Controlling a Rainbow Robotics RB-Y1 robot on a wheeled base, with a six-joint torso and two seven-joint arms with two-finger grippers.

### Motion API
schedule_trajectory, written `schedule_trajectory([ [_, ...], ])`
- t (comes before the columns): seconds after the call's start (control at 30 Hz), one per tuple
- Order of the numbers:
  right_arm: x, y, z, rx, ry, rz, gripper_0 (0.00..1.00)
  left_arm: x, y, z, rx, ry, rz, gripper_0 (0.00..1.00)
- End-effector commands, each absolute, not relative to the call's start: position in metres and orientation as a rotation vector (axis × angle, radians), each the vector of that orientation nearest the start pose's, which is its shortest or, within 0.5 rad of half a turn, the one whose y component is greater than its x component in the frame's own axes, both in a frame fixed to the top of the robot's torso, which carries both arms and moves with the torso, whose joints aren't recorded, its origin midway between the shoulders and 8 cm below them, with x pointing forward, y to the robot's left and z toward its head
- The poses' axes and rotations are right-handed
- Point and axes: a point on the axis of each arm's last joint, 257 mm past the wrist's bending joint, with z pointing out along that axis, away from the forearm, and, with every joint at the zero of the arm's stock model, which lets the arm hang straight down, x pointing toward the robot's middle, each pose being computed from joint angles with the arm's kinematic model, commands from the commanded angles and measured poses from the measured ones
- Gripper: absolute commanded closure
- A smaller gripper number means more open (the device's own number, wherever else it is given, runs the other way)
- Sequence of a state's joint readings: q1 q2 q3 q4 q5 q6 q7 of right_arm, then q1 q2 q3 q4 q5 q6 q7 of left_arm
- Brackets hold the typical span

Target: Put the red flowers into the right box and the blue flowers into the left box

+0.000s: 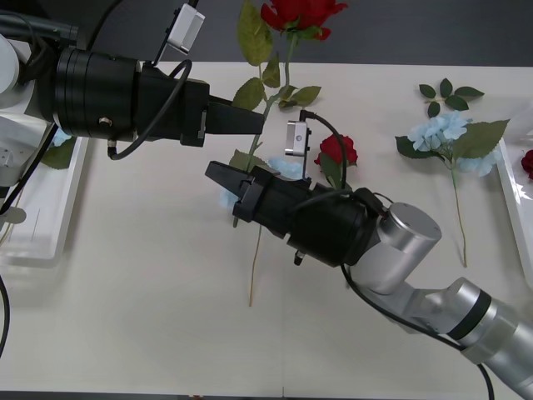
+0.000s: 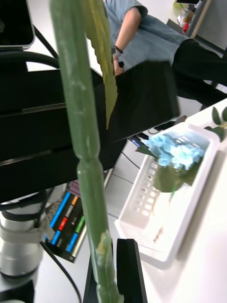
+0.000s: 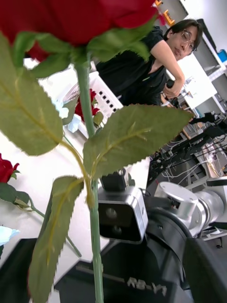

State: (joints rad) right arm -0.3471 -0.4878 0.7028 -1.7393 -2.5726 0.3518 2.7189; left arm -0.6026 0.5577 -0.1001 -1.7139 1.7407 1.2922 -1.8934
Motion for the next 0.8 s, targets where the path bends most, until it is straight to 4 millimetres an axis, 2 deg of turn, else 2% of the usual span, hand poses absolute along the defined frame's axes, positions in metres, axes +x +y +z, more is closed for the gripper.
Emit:
schedule_trajectory([
  [0.03, 0.413, 0.061, -0.090, -0.344, 1.532, 1.557, 1.00, 0.416, 0.014, -0.019, 0.989, 1.800, -1.279, 0.00],
  [0.1, 0.422, 0.035, -0.098, -0.380, 1.561, 1.493, 1.00, 0.416, 0.014, -0.019, 0.989, 1.800, -1.279, 0.00],
  [0.13, 0.422, 0.035, -0.098, -0.380, 1.561, 1.493, 1.00, 0.416, 0.014, -0.019, 0.989, 1.800, -1.279, 0.00],
  [0.2, 0.430, 0.002, -0.109, -0.417, 1.611, 1.415, 1.00, 0.416, 0.014, -0.019, 0.989, 1.800, -1.279, 0.00],
  [0.23, 0.430, 0.002, -0.109, -0.417, 1.611, 1.415, 1.00, 0.416, 0.014, -0.019, 0.989, 1.800, -1.279, 0.00],
  [0.3, 0.440, -0.039, -0.121, -0.434, 1.683, 1.329, 1.00, 0.416, 0.014, -0.019, 0.989, 1.800, -1.279, 0.00],
  [0.33, 0.440, -0.039, -0.121, -0.434, 1.683, 1.329, 1.00, 0.416, 0.014, -0.019, 0.989, 1.800, -1.279, 0.00],
  [0.4, 0.449, -0.081, -0.129, -0.467, 1.748, 1.213, 1.00, 0.416, 0.014, -0.019, 0.989, 1.800, -1.279, 0.00],
  [0.43, 0.449, -0.081, -0.129, -0.467, 1.748, 1.213, 1.00, 0.416, 0.014, -0.019, 0.989, 1.800, -1.279, 0.00],
  [0.5, 0.459, -0.122, -0.135, -0.479, 1.805, 1.095, 1.00, 0.416, 0.014, -0.019, 0.989, 1.800, -1.279, 0.00],
  [0.53, 0.459, -0.122, -0.135, -0.479, 1.805, 1.095, 1.00, 0.416, 0.014, -0.019, 0.989, 1.800, -1.279, 0.00],
  [0.6, 0.471, -0.165, -0.140, -0.486, 1.860, 0.969, 1.00, 0.416, 0.014, -0.019, 0.989, 1.800, -1.279, 0.00],
  [0.63, 0.471, -0.165, -0.140, -0.486, 1.860, 0.969, 1.00, 0.416, 0.014, -0.019, 0.989, 1.800, -1.279, 0.00],
  [0.67, 0.475, -0.185, -0.141, -0.484, 1.884, 0.915, 1.00, 0.416, 0.014, -0.019, 0.989, 1.800, -1.279, 0.00],
  [0.7, 0.481, -0.207, -0.143, -0.456, 1.918, 0.874, 1.00, 0.419, 0.022, -0.042, 0.919, 1.850, -1.318, 0.00],
  [0.73, 0.481, -0.207, -0.143, -0.456, 1.918, 0.874, 1.00, 0.419, 0.022, -0.042, 0.919, 1.850, -1.318, 0.00],
  [0.77, 0.489, -0.242, -0.150, -0.422, 1.968, 0.797, 1.00, 0.420, 0.025, -0.042, 0.910, 1.850, -1.317, 0.00],
  [0.8, 0.493, -0.257, -0.154, -0.403, 1.988, 0.764, 1.00, 0.422, 0.028, -0.037, 0.897, 1.839, -1.316, 0.00],
])
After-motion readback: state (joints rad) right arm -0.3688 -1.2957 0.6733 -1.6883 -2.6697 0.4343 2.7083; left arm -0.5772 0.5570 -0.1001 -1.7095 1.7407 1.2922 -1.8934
